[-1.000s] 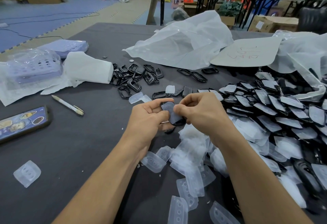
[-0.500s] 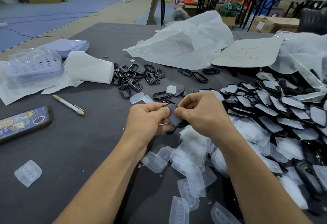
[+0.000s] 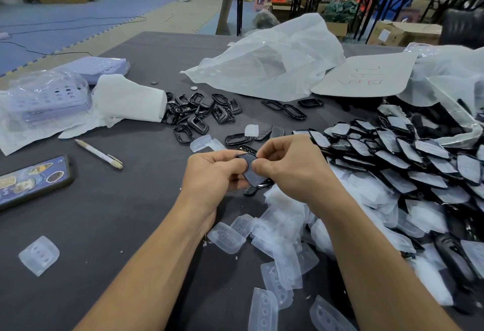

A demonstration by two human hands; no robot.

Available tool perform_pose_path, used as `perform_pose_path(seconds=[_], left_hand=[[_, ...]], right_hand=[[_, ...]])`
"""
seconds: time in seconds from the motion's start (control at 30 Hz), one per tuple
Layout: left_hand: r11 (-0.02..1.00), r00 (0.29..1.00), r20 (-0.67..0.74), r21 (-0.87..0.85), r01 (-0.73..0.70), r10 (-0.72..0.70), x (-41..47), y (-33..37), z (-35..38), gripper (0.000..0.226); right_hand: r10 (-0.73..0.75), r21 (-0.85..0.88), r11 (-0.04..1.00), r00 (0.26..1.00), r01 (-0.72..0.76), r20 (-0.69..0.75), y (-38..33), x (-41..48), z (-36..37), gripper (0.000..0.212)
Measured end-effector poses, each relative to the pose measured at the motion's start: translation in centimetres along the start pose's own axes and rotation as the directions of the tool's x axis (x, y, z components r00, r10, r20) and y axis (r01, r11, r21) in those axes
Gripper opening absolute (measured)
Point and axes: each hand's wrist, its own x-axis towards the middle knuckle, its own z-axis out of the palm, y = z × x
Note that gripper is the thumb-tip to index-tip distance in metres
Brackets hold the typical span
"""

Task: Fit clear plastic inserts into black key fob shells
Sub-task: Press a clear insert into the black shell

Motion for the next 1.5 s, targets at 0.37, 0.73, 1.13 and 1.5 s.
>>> perform_pose_path(seconds=[0.37,0.73,1.13,1.5], left_hand=[[0.991,0.995,-0.073,0.118,-0.059,0.068,0.36,-0.53,0.00,0.008],[0.997,0.988,-0.136,-0.020,-0.076,0.072,0.09,0.07,0.19,0.015],[0.985,0.989,-0.080,0.130,-0.110,0.121,0.30,-0.56,0.11,0.017],[0.990,0.984,-0.128,0.080,-0.117,0.127,0.37,-0.23,-0.24,0.013]], right_hand=[[0.008,-0.046,0.999,0.999,-0.011,-0.053,0.07,0.33,0.41,0.019],[0.025,0.099,0.995,0.998,-0.030,0.054,-0.11,-0.03,0.32,0.008],[0.012,0.287,0.957,0.986,0.037,-0.169,-0.09,0.18,-0.18,0.025],[0.002,0.354,0.934,0.991,0.046,-0.135,-0.19,0.04,0.56,0.022]])
